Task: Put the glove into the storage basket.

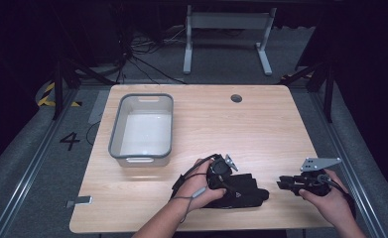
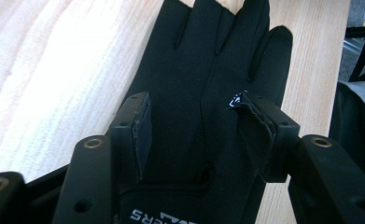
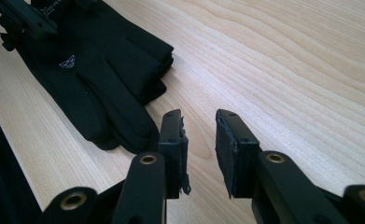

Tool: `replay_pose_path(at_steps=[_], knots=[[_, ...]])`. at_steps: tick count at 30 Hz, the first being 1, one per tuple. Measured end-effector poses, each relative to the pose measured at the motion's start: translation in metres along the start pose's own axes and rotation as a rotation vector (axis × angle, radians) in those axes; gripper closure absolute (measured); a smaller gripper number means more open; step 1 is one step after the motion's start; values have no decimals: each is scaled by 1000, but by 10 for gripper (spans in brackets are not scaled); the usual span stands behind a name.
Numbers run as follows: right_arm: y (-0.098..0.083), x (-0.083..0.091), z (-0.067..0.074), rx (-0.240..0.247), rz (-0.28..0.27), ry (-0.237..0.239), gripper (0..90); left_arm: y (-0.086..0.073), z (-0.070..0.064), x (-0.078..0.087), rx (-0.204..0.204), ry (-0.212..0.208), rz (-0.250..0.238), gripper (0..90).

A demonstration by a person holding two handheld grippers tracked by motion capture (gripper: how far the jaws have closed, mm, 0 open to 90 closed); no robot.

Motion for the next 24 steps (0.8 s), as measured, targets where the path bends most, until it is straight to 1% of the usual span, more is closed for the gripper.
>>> replay_pose_path(at_steps=[2, 3, 6, 7, 11, 13, 15, 20, 22, 23, 24], knots=[[-1, -1, 0, -2, 8, 5, 720, -1, 0, -3, -4, 4, 7, 442], [-1, -1, 1, -2, 9, 9, 718, 0, 0, -5, -1, 0, -1, 435], [0, -1, 1, -5, 5, 10, 710, -1, 1, -9, -2, 2, 8, 423], [0, -1, 1, -4, 2, 11, 708, -1, 1, -10, -10, 6, 6, 410], [-1, -1, 1, -16, 8, 15, 700, -3, 2, -15, -15, 17, -10, 358], [0, -1, 2, -16, 11, 19, 699, -5, 2, -18, -31, 19, -1, 340], [0, -2, 3, -13, 12, 20, 698, -5, 0, -19, -38, 14, 11, 312], [0, -2, 4, -16, 13, 35, 696, -6, 0, -23, -62, 18, 21, 269], [0, -2, 5, -19, 15, 39, 696, -6, -1, -24, -59, 10, 29, 267], [1, -3, 5, -16, 14, 41, 696, -6, -1, -25, -55, 4, 33, 252], [1, -3, 6, -15, 14, 42, 696, -6, -2, -25, -61, -2, 37, 235]])
Point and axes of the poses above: each handheld gripper's, and its own axes: x roughly backward along the jaws, y roughly out of its top, z roughly to its left, the point moved 4 cm from there along -x, roughly forward along the jaws, and after that the axes turned 2 degrees about -x, right-handed, at the moved point
